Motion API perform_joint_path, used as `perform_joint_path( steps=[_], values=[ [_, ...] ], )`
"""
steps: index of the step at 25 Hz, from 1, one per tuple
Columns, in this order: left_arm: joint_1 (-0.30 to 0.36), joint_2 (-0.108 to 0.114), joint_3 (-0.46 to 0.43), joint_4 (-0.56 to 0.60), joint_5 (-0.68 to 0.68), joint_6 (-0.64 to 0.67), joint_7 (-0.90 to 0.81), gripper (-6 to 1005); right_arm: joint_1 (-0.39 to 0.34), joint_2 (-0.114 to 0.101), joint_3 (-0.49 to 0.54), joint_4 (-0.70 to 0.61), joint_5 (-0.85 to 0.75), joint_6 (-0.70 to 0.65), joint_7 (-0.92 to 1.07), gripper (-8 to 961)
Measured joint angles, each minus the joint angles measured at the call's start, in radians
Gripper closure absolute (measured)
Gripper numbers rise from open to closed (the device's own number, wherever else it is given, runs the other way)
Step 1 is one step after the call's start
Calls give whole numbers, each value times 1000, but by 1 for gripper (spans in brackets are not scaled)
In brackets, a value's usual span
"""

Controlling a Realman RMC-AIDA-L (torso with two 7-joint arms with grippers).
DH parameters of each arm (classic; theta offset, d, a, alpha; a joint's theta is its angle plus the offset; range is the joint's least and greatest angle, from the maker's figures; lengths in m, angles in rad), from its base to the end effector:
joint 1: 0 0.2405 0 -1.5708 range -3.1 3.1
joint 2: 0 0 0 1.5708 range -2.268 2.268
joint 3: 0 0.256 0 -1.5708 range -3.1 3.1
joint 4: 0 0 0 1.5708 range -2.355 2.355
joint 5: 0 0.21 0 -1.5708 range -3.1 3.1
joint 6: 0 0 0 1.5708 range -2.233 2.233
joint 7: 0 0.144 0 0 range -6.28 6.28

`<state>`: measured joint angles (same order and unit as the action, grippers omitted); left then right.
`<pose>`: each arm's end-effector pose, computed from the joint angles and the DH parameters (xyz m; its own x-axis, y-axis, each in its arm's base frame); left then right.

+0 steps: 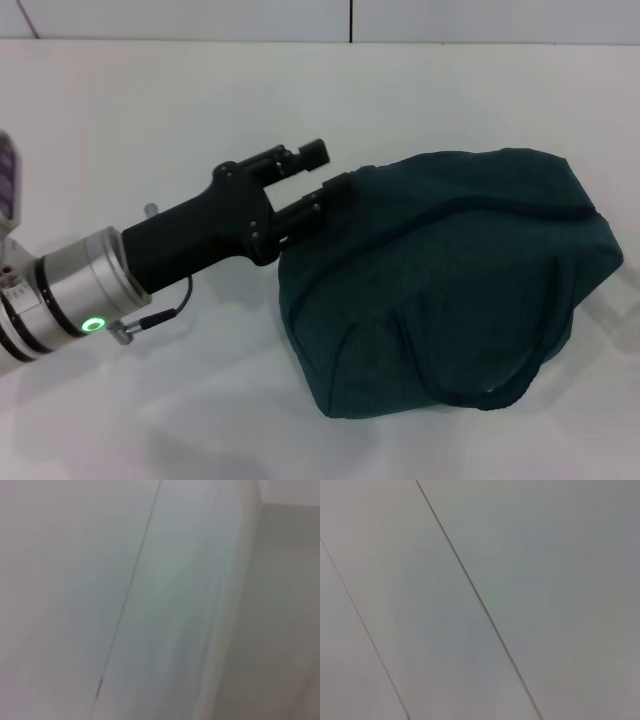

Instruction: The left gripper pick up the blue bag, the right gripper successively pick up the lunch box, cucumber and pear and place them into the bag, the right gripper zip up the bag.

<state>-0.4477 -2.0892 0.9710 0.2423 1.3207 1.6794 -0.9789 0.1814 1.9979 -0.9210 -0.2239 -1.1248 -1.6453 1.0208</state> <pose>-0.2480 0.2802 -0.0354 0.4746 0.1864 0.8602 0.4743 -0.8775 -0.0715 0.3454 0.2278 0.0234 0.3663 -0.1852 -0.9119 -0.7853 -0.5872 -0.1962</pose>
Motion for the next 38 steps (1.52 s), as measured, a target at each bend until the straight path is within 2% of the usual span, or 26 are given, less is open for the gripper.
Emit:
perform_joint_path(
  steps=[6,9,11,14,17,19,21,24,38],
  values=[
    [36,-1,4,0,-48,50,77,481,-9,1,116,47,1,-167,-126,495],
    [44,-1,3,5,-52,114,104,431,0,-7,123,19,-3,-244,-79,376],
    [37,3,7,17,-49,152,77,434,20,-24,95,-39,-27,-279,16,298],
    [28,12,25,107,15,191,-51,436,66,-61,45,-148,-119,-332,169,197],
    [19,14,46,243,123,212,-213,436,143,-110,22,-225,-255,-453,273,106],
    [15,13,52,304,177,217,-291,437,184,-130,-11,-256,-308,-501,306,106],
    [11,11,52,325,208,217,-322,437,194,-131,-54,-294,-317,-502,321,106],
    [5,9,52,324,229,216,-329,437,204,-118,-89,-326,-334,-500,318,106],
    [5,7,53,322,240,214,-324,439,224,-85,-92,-332,-373,-431,317,106]
  ],
)
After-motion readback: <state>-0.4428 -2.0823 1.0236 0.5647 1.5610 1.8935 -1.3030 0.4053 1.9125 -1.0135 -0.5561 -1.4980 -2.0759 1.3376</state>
